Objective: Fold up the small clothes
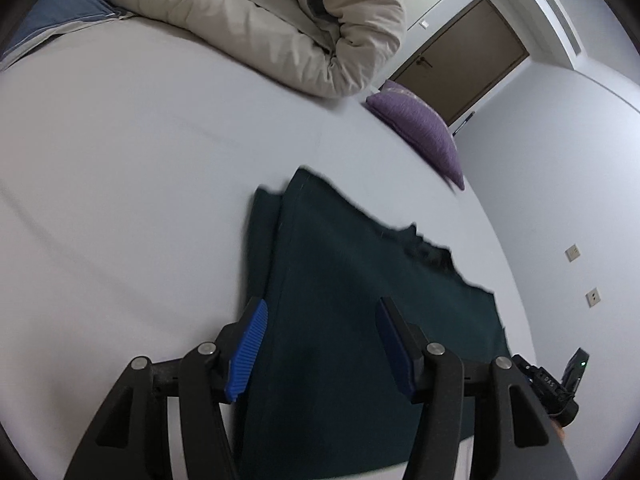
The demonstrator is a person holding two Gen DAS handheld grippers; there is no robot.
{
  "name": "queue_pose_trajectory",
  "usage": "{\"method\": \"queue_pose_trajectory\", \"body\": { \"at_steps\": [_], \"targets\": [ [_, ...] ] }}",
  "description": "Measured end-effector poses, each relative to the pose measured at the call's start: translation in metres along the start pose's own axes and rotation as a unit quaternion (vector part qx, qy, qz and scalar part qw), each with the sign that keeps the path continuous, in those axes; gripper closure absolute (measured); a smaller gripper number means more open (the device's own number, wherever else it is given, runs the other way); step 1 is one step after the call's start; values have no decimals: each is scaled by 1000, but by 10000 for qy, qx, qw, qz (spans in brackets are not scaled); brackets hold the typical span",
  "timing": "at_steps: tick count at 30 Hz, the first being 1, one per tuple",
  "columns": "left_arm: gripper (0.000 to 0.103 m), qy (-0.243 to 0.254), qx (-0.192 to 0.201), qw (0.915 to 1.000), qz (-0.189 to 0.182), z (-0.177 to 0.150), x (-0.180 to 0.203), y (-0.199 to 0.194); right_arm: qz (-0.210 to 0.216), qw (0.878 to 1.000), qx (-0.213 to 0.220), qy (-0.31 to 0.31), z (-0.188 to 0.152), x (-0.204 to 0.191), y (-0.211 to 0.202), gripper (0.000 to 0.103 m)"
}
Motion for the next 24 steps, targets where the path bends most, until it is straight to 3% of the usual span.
{"method": "queue_pose_trajectory", "body": {
  "at_steps": [4, 8, 10, 16, 21, 24],
  "targets": [
    [44, 331, -22, 9991, 254, -22, 1, -12, 13, 9994, 166, -291, -29, 13, -22, 51],
    [44, 507, -104, 9981, 347, -36, 2, -11, -104, 9982, 134, -573, -67, 39, -39, 70],
    [47, 556, -179, 9976, 362, -41, 2, -8, -223, 9971, 204, -698, -74, 42, -44, 71],
    [67, 464, -239, 9977, 426, -46, -7, -2, -433, 9928, 467, -1015, -87, 41, -64, 96],
    [87, 441, -280, 9977, 440, -48, -10, -7, -475, 9929, 357, -1026, -91, 44, -62, 98],
    [94, 470, -309, 9973, 479, -51, -12, -9, -404, 9946, 304, -907, -88, 46, -61, 98]
  ]
}}
Point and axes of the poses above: each gripper's, at about its wrist camera, not at the fingertips, and y roughly the way its jaws point, x to its right, z to its top, the point moved 3 cm from there along y, roughly the way its jaws point, and after that the axes turned 14 degrees about -z, right-handed, at the moved point
